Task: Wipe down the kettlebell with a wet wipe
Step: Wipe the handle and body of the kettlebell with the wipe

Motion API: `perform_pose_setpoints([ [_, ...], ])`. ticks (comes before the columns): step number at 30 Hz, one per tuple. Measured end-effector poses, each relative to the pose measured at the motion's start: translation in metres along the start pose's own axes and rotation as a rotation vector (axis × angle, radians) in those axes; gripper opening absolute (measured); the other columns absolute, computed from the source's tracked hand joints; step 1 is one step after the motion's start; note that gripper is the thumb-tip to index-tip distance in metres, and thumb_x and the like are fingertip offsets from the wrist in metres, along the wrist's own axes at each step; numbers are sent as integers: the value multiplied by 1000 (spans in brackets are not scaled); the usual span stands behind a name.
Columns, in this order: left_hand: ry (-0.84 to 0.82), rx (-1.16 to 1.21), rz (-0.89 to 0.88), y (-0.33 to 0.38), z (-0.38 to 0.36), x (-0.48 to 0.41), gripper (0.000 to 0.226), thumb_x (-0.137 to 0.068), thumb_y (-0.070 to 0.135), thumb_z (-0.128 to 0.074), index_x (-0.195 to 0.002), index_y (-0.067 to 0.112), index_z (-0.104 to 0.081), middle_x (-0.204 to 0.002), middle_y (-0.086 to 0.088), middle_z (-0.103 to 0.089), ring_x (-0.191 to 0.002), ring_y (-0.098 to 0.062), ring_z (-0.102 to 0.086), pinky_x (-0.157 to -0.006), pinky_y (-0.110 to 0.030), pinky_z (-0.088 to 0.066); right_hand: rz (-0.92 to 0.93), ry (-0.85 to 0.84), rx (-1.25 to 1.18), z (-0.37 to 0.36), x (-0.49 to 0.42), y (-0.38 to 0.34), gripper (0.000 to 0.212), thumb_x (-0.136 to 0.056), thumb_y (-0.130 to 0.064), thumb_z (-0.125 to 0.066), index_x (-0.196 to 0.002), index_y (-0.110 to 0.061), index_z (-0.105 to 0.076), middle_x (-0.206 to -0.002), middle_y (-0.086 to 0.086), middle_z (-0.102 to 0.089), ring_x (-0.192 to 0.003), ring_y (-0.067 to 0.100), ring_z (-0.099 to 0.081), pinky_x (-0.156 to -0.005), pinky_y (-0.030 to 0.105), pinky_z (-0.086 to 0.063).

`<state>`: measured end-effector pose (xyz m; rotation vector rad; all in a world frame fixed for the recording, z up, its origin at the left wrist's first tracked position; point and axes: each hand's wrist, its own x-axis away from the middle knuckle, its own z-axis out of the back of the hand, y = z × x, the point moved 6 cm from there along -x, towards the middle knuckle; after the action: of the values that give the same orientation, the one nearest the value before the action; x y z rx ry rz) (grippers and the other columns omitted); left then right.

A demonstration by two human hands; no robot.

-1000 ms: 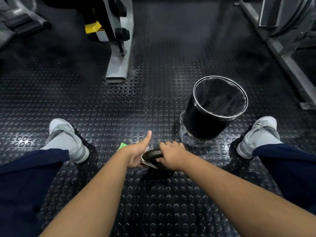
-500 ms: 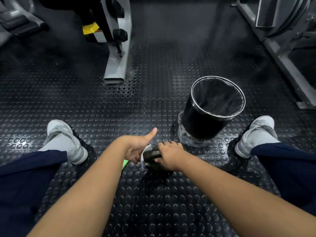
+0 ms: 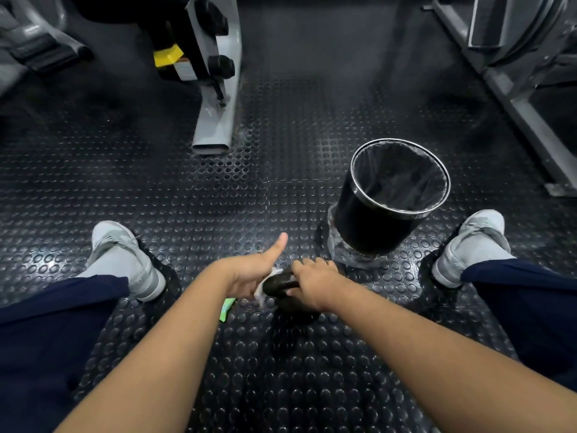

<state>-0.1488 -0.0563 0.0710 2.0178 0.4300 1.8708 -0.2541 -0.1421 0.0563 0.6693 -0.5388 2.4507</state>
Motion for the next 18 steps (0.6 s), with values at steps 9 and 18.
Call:
perform_pose_setpoints([
  [9, 245, 111, -33, -8, -4, -34, 135, -57, 107, -16, -127, 3, -65, -125, -20, -70, -104, -32, -71, -102, -46, -52, -15, -2, 0, 0, 0, -1, 56, -100, -52, -56, -143, -18, -43, -152, 10, -45, -139, 35, -40, -117, 53, -29],
  [18, -26, 258, -41, -21, -5, -21, 131, -65, 103, -17, -137, 2, -59, -128, -19, -70, -124, -31, -65, -111, -39, -47, -1, 8, -24, 2, 2, 0, 49, -100, -51, -56, -136, -19, -47, -142, 9, -52, -136, 35, -43, -118, 56, -29],
])
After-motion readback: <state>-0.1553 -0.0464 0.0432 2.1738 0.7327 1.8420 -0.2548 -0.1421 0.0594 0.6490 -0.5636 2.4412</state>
